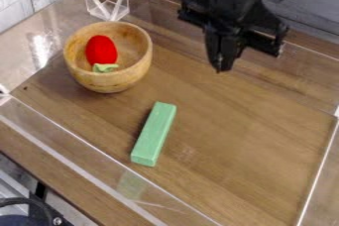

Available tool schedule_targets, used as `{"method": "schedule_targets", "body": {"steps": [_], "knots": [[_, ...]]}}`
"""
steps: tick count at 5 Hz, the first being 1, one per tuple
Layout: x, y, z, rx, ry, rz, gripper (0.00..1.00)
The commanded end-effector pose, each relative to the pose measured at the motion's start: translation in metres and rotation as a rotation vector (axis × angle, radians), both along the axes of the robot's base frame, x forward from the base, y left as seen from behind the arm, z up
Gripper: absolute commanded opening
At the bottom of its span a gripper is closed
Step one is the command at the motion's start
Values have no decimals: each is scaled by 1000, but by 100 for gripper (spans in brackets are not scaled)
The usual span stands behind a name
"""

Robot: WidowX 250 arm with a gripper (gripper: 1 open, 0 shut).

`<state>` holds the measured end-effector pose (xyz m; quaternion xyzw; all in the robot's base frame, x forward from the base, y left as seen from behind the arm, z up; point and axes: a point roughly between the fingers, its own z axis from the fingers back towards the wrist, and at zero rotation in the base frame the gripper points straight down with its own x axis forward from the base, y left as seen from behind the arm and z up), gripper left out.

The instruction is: Move the red object to the right side of the table

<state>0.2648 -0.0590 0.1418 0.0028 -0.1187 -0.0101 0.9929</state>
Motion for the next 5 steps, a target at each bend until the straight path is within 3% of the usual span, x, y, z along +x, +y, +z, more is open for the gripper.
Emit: {"method": "schedule_targets", "body": {"steps": [1,2,3,4,5], "knots": [[4,11,17,10,-39,68,100],[3,24,22,32,-32,127,100],[3,31,32,45,-47,127,0],[0,49,40,61,-63,129,0],[1,35,39,57,-58,132,0]]}}
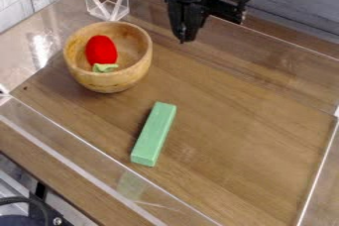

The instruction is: Move the red object to the right side of the table

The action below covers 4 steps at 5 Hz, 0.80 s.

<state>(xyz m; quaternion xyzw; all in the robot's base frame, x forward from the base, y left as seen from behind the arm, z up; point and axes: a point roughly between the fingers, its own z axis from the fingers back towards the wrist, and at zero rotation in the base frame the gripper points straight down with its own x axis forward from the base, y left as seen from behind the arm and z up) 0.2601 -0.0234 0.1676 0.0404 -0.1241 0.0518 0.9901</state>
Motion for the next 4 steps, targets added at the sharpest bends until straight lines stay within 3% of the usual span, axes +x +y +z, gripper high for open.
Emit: {"method": "schedule_targets", "body": {"steps": [1,2,3,4], "knots": [[4,-5,18,11,-39,-22,0],[3,-12,26,18,-38,-35,0],[5,-6,14,19,-18,-54,100],[12,3,1,20,-2,-5,100]]}}
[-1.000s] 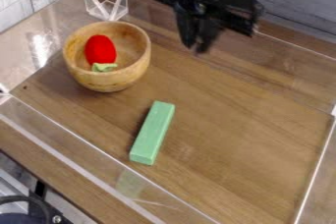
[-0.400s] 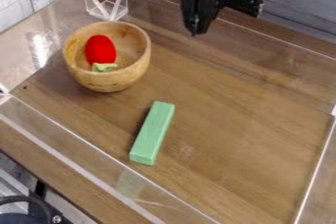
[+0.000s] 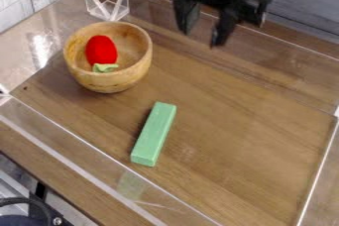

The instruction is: Move the red object to the right side of the table

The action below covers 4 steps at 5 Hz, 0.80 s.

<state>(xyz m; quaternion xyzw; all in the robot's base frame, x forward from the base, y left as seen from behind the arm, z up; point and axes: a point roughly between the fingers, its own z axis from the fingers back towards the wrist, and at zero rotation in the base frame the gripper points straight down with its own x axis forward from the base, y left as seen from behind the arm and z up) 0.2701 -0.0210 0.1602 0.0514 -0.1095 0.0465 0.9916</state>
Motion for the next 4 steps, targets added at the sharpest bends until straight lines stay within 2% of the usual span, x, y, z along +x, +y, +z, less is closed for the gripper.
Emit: {"method": "schedule_targets", "body": {"steps": [1,2,3,4], "knots": [[2,27,-2,5,-22,63,100],[0,56,2,15,-20,53,100],[1,73,5,22,-7,26,100],[-5,85,-3,23,11,-3,100]]}}
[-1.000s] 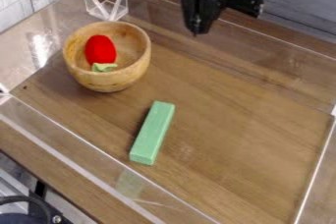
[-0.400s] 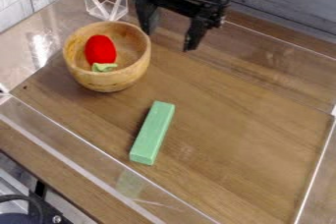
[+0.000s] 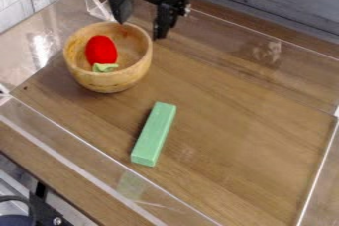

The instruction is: Move the red object to the right side of the table

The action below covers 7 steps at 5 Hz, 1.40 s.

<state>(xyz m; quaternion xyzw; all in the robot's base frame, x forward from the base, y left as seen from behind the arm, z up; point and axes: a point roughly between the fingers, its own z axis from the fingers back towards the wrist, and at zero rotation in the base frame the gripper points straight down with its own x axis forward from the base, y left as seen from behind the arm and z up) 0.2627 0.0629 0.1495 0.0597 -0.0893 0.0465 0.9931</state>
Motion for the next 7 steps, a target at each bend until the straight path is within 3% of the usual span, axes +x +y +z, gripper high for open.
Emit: {"method": "schedule_targets", "body": {"steps": [1,3,5,7], "knots": [[-3,17,-1,8,-13,-26,100],[-7,55,-14,-13,24,244,100],[4,66,-47,-21,37,185,100],[12,74,-44,-36,42,156,100]]}}
